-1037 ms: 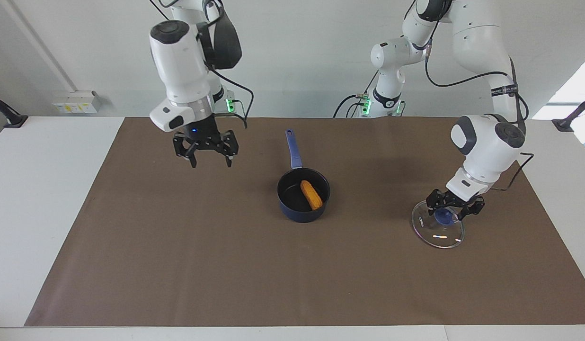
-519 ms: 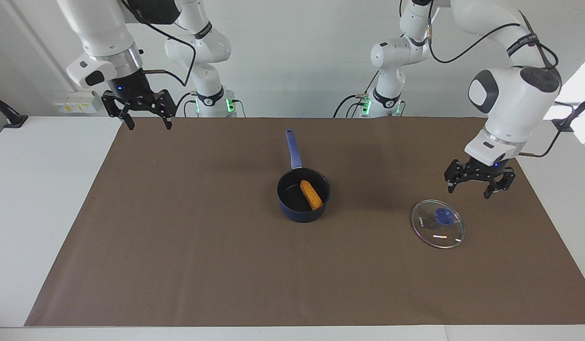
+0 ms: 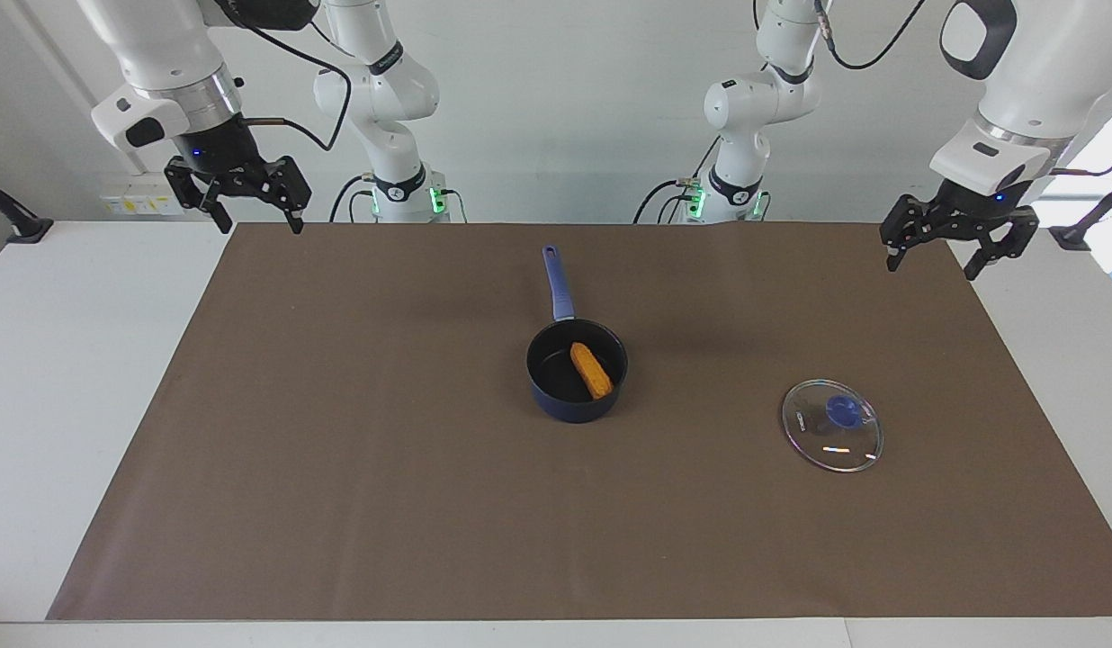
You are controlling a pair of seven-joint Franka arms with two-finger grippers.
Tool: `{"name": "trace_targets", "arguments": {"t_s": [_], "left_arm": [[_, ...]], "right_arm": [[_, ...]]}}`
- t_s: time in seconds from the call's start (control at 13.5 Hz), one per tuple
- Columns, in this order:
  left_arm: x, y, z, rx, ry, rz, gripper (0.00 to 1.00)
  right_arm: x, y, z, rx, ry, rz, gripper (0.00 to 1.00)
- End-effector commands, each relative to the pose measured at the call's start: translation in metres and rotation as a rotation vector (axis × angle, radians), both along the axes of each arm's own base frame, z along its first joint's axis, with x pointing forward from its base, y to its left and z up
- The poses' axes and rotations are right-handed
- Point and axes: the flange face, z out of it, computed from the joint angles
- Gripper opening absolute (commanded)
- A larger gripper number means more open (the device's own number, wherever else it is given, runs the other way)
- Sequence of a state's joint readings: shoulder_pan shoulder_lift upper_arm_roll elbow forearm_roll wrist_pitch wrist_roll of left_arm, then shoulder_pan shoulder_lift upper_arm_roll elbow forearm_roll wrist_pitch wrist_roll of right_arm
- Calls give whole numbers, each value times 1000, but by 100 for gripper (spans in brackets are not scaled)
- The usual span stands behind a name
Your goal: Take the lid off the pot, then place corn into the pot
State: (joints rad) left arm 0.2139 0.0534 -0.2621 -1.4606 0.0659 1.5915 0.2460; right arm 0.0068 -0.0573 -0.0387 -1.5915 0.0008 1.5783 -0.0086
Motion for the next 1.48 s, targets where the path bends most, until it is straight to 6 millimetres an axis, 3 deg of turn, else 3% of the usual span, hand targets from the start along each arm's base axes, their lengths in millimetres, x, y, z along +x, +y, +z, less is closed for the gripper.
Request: {"name": "trace_targets", "arguments": {"t_s": [0.0, 0.3, 0.52, 0.96, 1.19, 1.41], "left_arm": [[-13, -6, 22, 14, 48, -16, 100], [-31, -10, 41, 20, 44, -12, 100], [-40, -34, 50, 34, 44, -51, 100], [-57, -31, 74, 19, 38, -43, 100], [-61, -32, 76, 17, 44, -41, 100], [-64, -16, 80, -39, 32, 35, 100]], "right_arm": [[-1, 3, 3, 19, 5, 20, 100], [-3, 2, 3, 22, 22, 16, 100], [-6, 1, 4, 24, 45, 16, 100], [-9, -3, 9, 22, 62, 7, 100], [-10, -1, 9, 22, 62, 12, 100], [-10, -1, 9, 22, 62, 12, 100]]}}
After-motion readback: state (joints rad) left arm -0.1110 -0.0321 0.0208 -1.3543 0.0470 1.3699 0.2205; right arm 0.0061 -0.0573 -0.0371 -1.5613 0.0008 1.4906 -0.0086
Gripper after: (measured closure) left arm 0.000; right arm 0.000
